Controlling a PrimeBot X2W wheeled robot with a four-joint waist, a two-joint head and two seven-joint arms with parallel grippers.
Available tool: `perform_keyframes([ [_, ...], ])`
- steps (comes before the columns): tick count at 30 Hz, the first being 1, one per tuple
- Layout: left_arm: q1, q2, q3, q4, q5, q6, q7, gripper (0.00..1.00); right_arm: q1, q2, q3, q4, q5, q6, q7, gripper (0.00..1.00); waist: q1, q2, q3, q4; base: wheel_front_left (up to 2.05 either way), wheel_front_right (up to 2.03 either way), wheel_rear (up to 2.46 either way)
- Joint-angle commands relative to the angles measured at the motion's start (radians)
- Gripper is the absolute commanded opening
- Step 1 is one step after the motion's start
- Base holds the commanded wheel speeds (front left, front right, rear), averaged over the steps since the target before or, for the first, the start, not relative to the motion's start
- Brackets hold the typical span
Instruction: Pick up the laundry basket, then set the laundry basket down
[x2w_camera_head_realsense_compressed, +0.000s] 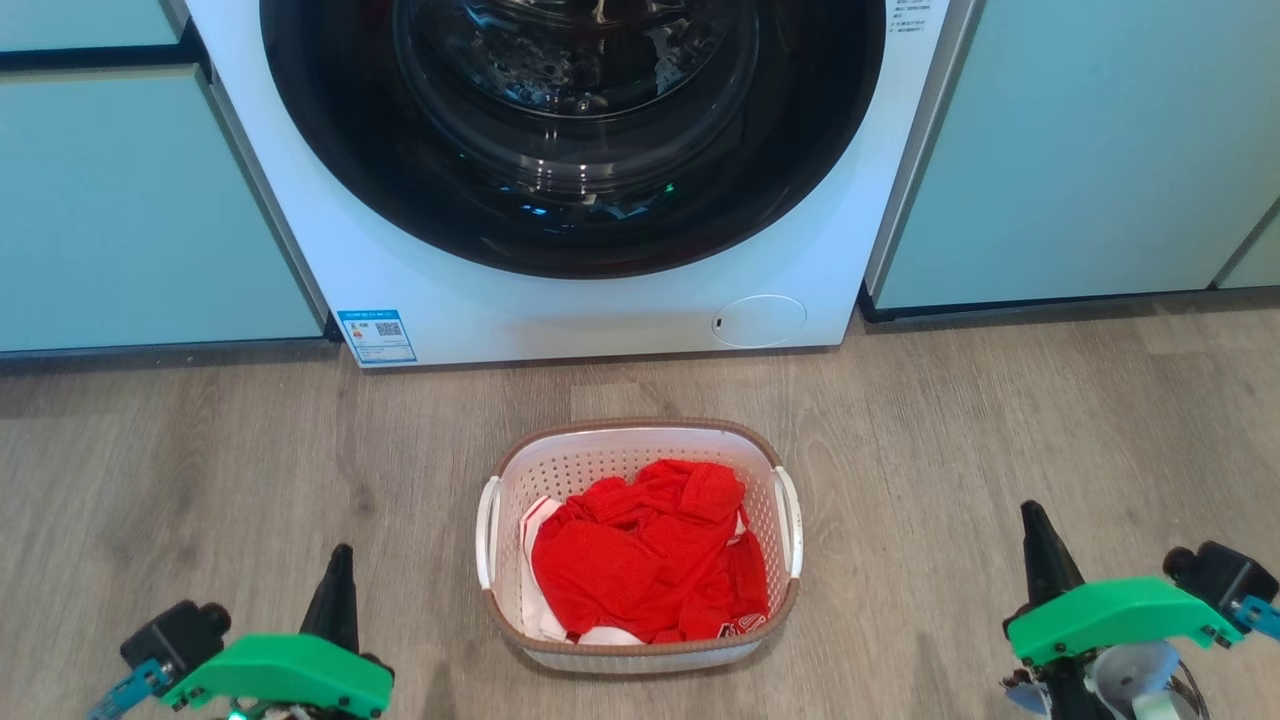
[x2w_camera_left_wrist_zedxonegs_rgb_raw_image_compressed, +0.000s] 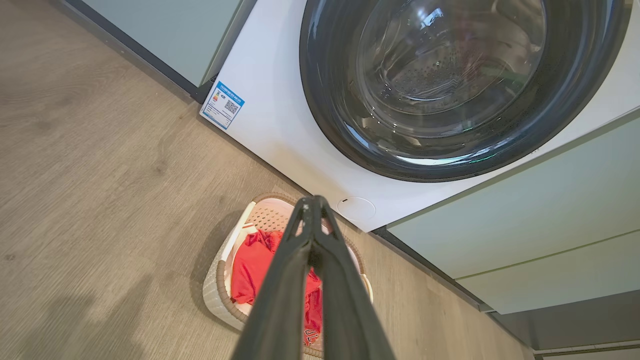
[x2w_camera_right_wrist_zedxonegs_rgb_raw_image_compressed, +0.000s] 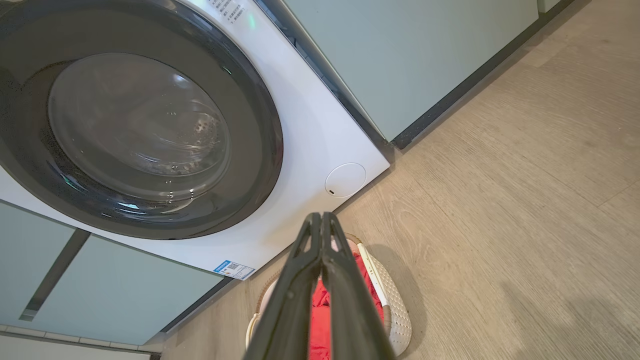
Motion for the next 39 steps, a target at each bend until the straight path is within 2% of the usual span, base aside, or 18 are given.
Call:
perform_keyframes([
  [1, -0.058, 0.013, 0.027, -0.026, -0.034, -0.009, 0.004, 0.0, -0.048, -0.018, 0.001, -0.028, 0.035, 0.001, 0.006, 0.0, 0.0, -0.0001, 0.0, 0.0, 0.0, 0.0, 0.0],
  [39, -0.139, 0.014, 0.109, -0.011, -0.485, -0.064, 0.114, 0.0, -0.094, -0.022, -0.052, -0.016, 0.474, 0.002, 0.113, 0.0, 0.0, -0.0001, 0.007, -0.004, 0.0, 0.0, 0.0],
])
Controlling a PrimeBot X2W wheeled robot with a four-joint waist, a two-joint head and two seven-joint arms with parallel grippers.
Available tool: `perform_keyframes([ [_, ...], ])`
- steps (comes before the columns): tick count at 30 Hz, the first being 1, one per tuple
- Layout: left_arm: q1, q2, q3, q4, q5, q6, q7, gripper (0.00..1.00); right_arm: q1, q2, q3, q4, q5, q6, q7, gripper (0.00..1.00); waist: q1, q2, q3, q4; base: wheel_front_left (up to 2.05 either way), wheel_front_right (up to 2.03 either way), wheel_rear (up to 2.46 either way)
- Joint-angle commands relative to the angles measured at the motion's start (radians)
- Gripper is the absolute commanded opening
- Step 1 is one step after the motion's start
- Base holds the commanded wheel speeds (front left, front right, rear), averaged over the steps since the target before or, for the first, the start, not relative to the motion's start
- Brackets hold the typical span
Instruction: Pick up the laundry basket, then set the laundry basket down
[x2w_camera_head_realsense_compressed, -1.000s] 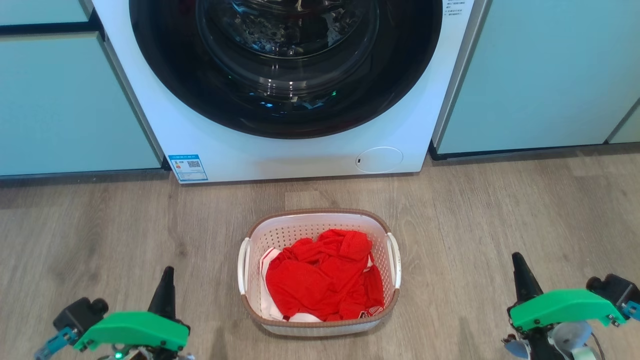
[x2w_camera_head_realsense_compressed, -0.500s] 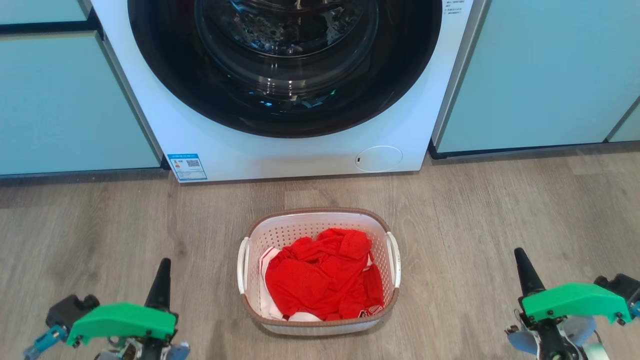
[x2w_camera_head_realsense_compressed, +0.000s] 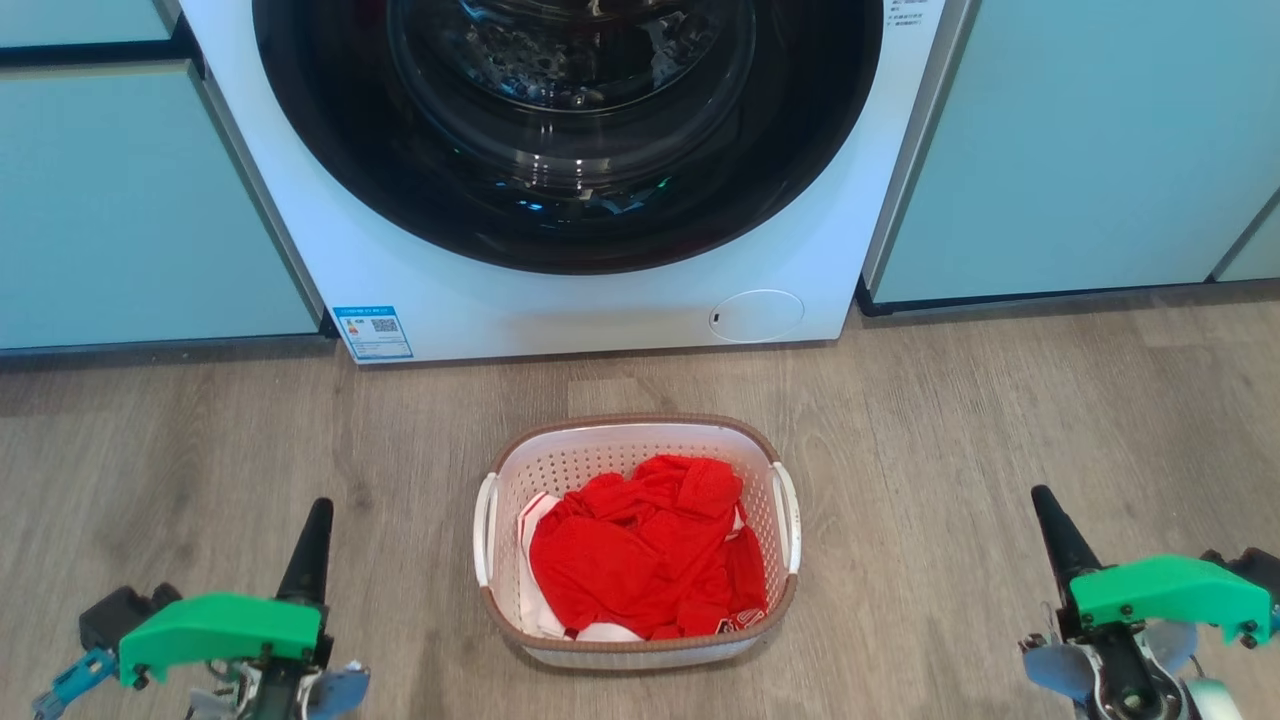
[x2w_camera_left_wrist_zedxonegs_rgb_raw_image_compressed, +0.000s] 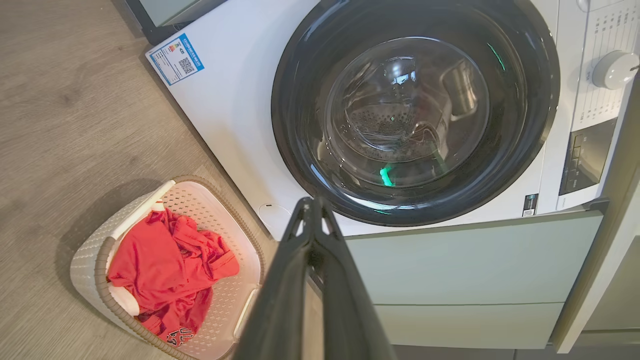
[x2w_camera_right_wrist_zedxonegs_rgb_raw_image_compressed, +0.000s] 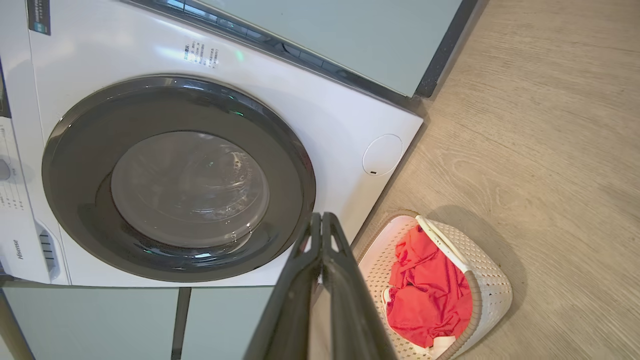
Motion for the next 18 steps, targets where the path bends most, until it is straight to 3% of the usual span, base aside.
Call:
perform_keyframes([
  [1, -0.064, 0.014, 0.04, -0.027, -0.035, -0.013, 0.012, 0.0, -0.052, -0.015, 0.006, -0.029, 0.036, 0.002, 0.011, 0.0, 0.0, -0.0001, 0.0, 0.0, 0.0, 0.0, 0.0],
  [18, -0.101, 0.013, 0.079, -0.02, -0.235, -0.037, 0.063, 0.0, -0.073, -0.015, -0.02, -0.023, 0.231, 0.002, 0.061, 0.0, 0.0, -0.0001, 0.003, -0.002, 0.0, 0.0, 0.0],
])
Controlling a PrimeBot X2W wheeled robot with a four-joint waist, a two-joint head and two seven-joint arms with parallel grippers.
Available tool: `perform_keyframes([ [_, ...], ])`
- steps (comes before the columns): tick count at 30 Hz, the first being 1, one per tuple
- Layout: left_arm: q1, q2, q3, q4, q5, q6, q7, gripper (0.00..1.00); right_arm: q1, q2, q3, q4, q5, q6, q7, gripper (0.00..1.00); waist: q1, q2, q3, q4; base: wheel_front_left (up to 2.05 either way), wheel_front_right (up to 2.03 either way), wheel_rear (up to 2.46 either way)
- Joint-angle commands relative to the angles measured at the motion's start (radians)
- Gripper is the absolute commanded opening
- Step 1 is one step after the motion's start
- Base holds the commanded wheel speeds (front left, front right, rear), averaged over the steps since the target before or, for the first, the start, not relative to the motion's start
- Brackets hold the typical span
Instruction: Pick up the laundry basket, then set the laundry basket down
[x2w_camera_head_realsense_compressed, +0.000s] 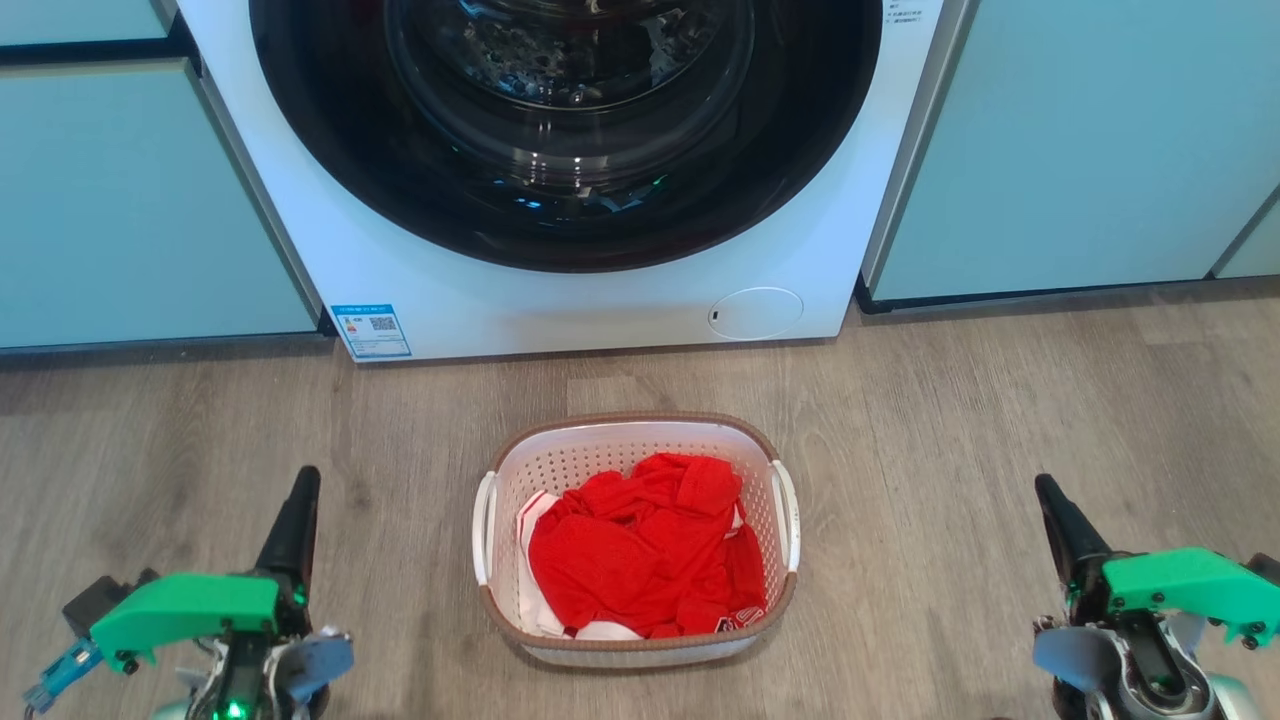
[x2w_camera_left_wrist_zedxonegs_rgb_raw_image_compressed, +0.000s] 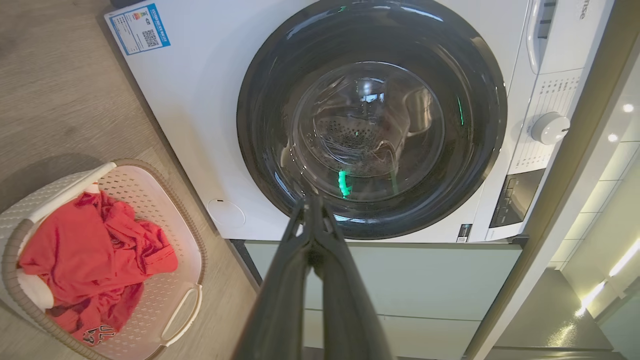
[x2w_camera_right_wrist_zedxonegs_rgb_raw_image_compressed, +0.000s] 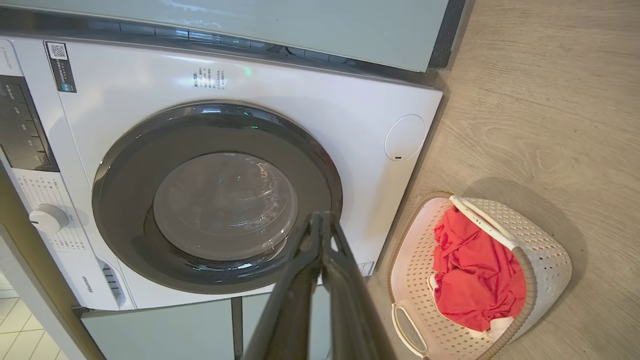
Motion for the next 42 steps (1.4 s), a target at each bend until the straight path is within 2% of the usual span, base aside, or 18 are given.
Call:
perform_keyframes([
  [1, -0.06, 0.013, 0.043, -0.028, -0.035, -0.012, 0.012, 0.0, -0.055, -0.015, 0.009, -0.029, 0.035, 0.003, 0.016, 0.0, 0.0, -0.0001, 0.0, 0.0, 0.0, 0.0, 0.0],
  [11, -0.078, 0.012, 0.063, -0.025, -0.132, -0.024, 0.038, 0.0, -0.065, -0.014, -0.004, -0.027, 0.13, 0.003, 0.041, 0.0, 0.0, -0.0001, 0.002, -0.001, 0.0, 0.0, 0.0],
  [42, -0.079, 0.005, 0.072, -0.024, -0.125, -0.024, 0.045, 0.0, -0.066, -0.007, -0.015, -0.026, 0.121, 0.003, 0.049, 0.0, 0.0, -0.0001, 0.002, -0.001, 0.0, 0.0, 0.0],
])
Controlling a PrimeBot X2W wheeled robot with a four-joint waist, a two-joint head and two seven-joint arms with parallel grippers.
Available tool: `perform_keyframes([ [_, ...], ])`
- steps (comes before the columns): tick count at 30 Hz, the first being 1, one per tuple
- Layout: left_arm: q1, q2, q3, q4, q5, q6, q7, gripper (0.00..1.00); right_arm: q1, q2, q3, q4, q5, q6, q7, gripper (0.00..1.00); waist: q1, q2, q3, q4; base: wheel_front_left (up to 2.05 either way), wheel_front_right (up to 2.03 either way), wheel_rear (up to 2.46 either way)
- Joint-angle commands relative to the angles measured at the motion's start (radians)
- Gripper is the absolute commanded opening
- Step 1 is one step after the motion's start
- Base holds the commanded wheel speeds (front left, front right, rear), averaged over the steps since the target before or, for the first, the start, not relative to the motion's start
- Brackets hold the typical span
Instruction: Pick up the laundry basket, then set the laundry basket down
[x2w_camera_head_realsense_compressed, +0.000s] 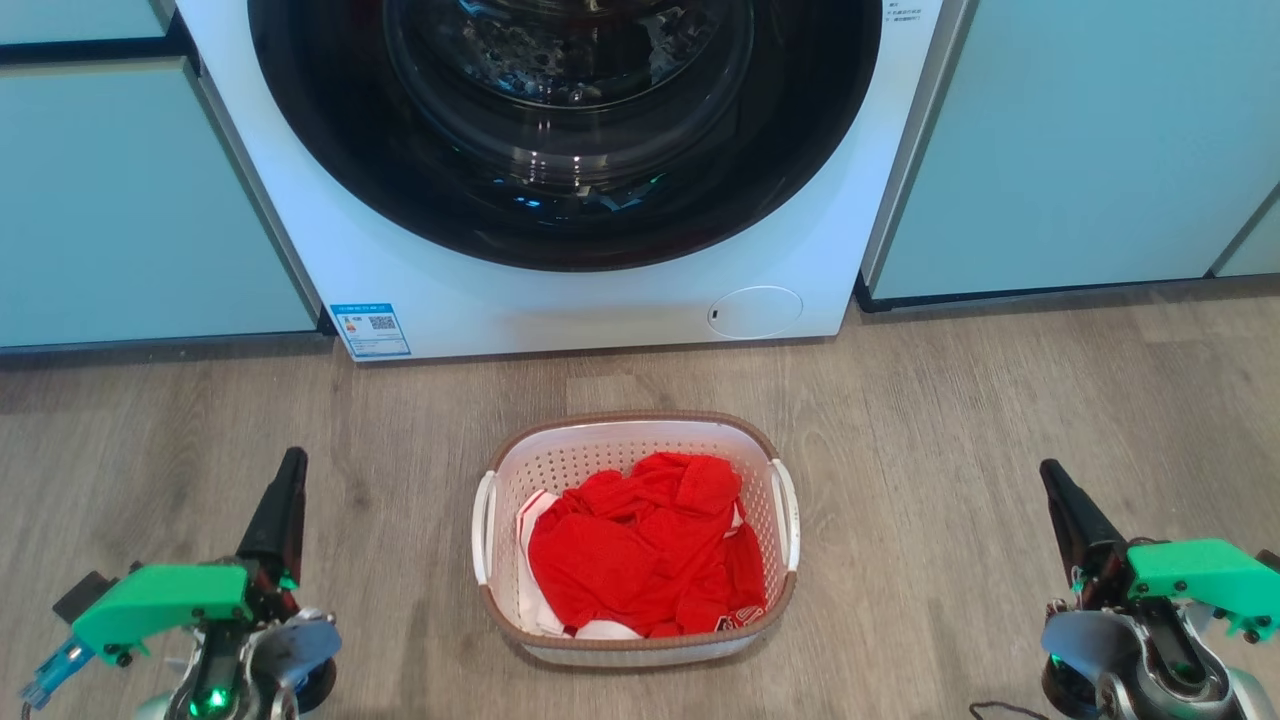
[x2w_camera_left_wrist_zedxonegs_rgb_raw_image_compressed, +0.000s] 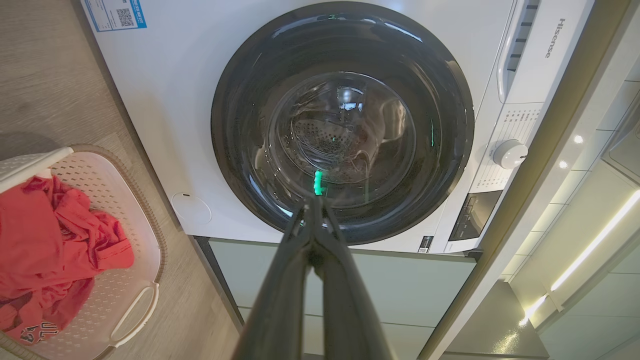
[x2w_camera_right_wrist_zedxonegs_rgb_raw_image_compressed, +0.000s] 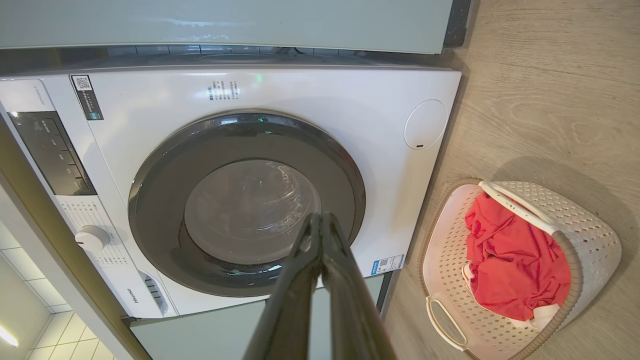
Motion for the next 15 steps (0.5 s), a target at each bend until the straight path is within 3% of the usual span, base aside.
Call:
perform_keyframes([
  [1, -0.054, 0.007, 0.038, -0.03, 0.005, -0.007, 0.003, 0.0, -0.045, -0.007, 0.015, -0.032, -0.003, 0.003, 0.007, 0.0, 0.0, 0.0, 0.0, 0.0, 0.0, 0.0, 0.0],
  [15, -0.054, 0.005, 0.041, -0.029, 0.007, -0.007, 0.006, 0.0, -0.046, -0.004, 0.011, -0.031, -0.006, 0.003, 0.01, 0.0, 0.0, 0.0, 0.0, 0.0, 0.0, 0.0, 0.0],
])
